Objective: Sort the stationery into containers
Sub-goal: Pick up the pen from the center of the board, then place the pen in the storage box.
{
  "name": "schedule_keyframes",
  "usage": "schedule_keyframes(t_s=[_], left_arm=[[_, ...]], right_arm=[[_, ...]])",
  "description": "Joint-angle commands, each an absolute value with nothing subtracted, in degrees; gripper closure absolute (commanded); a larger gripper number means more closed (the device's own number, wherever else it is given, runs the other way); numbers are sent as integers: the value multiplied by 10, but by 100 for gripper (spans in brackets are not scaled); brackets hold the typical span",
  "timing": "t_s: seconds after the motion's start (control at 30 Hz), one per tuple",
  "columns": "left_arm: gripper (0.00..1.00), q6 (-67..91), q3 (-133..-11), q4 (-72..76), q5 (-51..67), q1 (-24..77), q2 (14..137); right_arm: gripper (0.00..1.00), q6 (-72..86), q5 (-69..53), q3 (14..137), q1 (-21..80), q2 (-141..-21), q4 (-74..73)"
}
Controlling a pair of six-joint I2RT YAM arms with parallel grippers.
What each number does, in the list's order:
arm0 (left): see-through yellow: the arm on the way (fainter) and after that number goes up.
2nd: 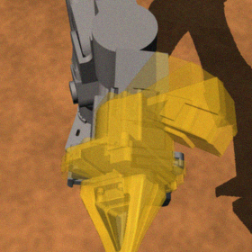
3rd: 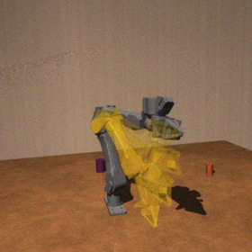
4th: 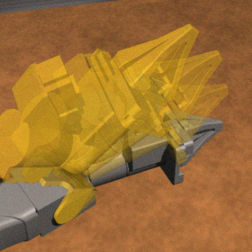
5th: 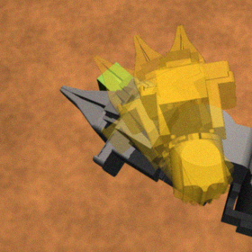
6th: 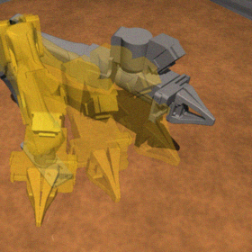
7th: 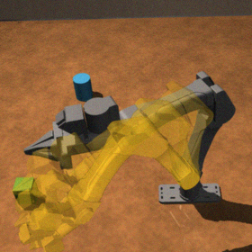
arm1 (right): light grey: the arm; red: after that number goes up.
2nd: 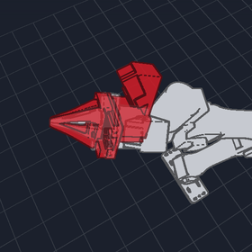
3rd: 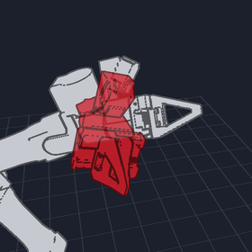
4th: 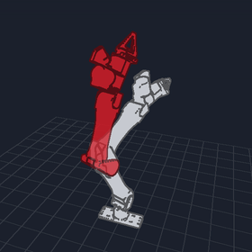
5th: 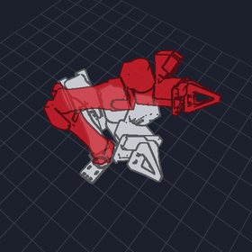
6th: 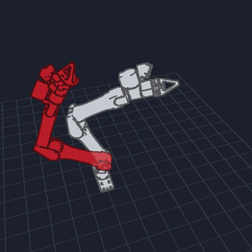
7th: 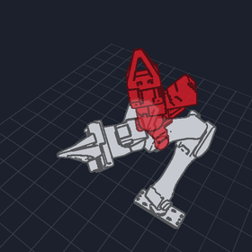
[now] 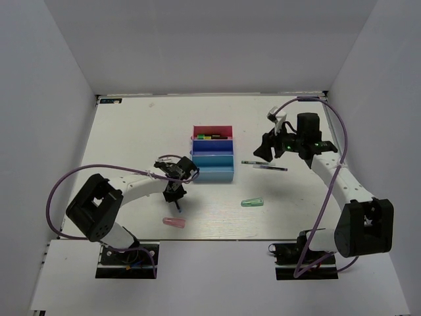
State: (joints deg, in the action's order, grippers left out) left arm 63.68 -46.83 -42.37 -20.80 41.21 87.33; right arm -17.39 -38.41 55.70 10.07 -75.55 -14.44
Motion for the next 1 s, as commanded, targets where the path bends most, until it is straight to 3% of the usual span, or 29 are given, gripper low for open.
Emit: schedule_keyframes(t_s=[0.0, 0.03, 0.13, 0.23, 0.27, 0.4, 0.53, 0.7, 0.83, 0.97], left_arm=[[100, 601, -478, -469, -254, 426, 862], [100, 591, -492, -488, -264, 439, 859], [100, 506, -562, -558, -335, 454, 839], [100, 334, -626, -567, -345, 454, 827], [100, 293, -646, -547, -341, 454, 822], [100, 9, -706, -446, -260, 439, 824], [100, -224, -737, -369, -72, 405, 850], [100, -400, -805, -358, 154, 344, 916], [100, -516, -845, -358, 219, 333, 963], [100, -535, -890, -365, 263, 330, 1029]], right_arm=[[30, -178, -388, 562, 92, -744, -166], [17, -176, -358, 569, 91, -753, -204], [14, -219, -359, 652, 79, -810, -355], [26, -269, -398, 686, 57, -852, -422], [37, -272, -416, 682, 51, -858, -424], [66, -277, -461, 650, 36, -857, -411], [66, -303, -512, 635, 26, -857, -416], [64, -347, -533, 626, 9, -846, -427], [62, -406, -567, 617, 6, -836, -439], [57, -424, -586, 602, -16, -829, -428]])
